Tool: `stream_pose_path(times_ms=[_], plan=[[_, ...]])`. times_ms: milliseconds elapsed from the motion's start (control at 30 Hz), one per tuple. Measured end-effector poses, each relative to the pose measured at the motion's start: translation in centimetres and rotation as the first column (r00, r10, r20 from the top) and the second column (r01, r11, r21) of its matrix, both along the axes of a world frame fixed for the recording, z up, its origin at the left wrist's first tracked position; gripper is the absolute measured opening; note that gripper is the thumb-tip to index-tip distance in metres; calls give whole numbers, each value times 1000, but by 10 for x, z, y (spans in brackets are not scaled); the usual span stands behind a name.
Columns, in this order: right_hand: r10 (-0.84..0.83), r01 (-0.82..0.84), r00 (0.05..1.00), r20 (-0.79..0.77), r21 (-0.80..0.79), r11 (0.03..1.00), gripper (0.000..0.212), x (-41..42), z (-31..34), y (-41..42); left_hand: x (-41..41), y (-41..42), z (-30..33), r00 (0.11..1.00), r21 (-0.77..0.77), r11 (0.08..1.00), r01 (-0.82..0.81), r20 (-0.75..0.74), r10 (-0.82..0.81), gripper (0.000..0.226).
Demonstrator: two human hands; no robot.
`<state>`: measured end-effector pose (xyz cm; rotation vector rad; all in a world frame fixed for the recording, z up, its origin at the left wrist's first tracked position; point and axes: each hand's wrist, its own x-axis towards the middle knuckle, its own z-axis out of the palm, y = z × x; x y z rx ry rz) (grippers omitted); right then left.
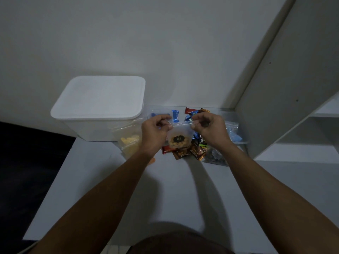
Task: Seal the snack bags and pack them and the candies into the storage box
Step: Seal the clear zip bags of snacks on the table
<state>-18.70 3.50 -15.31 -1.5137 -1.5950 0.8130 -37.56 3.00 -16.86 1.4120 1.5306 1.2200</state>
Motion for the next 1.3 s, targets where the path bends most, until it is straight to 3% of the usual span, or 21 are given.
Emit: stream_pose_path(times_ms=[333,600,900,1167,1300], plan=[[-37,37,991,-132,-3,999,11,-3,9,4,6,-2,13,996,49,996,-71,51,69,32],[90,-98,988,-125,-55,994,29,-8,12,6,8,0,21,989,-21,995,-94,117,96,32],[-19,12,993,-115,-62,998,14,-9,13,6,10,-3,25,996,-49,997,58,68,-54,48],[75,-85,987,-144,-64,994,35,-12,10,5,13,-4,27,997,-53,998,44,72,-40,41],[49,-59,988,-144,-61,996,32,-12,9,5,18,-6,27,994,-59,995,76,77,-71,40]])
